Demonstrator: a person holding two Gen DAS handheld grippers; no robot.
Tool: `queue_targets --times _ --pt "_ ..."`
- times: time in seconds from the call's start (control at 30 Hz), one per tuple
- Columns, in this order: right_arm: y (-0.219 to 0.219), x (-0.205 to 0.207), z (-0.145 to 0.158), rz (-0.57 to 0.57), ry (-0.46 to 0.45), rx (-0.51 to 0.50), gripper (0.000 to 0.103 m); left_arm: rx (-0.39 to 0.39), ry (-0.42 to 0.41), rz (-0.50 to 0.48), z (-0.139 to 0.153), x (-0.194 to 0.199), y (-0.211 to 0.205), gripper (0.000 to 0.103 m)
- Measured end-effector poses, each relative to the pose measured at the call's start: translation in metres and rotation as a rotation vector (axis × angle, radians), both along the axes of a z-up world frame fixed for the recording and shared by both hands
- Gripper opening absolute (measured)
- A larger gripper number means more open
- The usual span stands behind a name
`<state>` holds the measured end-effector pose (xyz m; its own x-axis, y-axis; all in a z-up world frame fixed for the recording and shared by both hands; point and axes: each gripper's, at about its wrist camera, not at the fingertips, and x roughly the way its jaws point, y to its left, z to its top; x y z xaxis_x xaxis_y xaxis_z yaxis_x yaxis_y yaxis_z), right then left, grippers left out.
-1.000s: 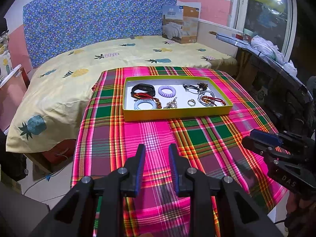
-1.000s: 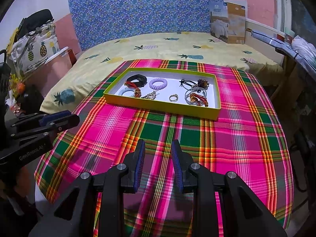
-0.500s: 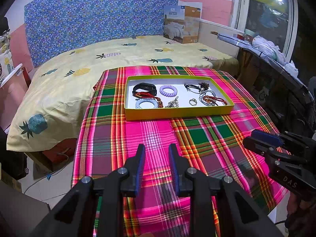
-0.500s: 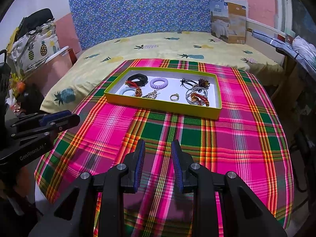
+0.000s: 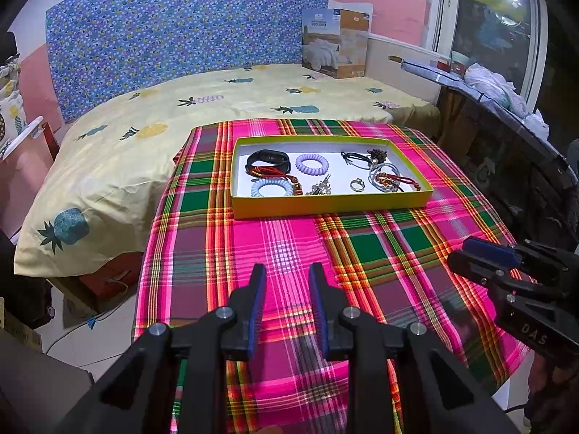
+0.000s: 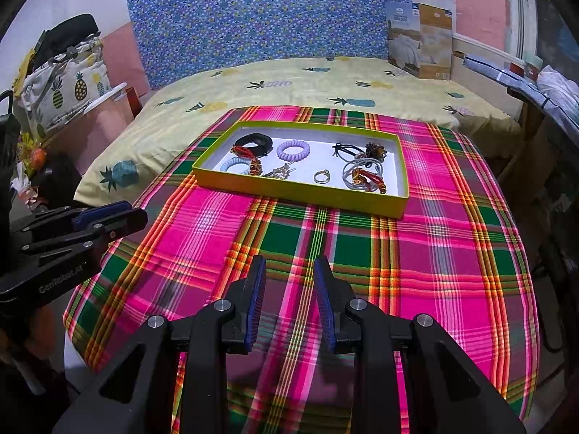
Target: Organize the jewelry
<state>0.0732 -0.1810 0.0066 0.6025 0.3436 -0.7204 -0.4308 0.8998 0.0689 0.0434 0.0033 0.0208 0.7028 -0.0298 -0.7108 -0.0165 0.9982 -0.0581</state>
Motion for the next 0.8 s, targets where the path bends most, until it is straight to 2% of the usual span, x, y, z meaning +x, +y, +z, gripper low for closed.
queue_targets --times 0.8 --pt "0.0001 -0.0011 -0.0037 0.006 0.005 -0.005 0.028 0.021 0.008 0.01 -0.006 0.0023 -0.004 0.025"
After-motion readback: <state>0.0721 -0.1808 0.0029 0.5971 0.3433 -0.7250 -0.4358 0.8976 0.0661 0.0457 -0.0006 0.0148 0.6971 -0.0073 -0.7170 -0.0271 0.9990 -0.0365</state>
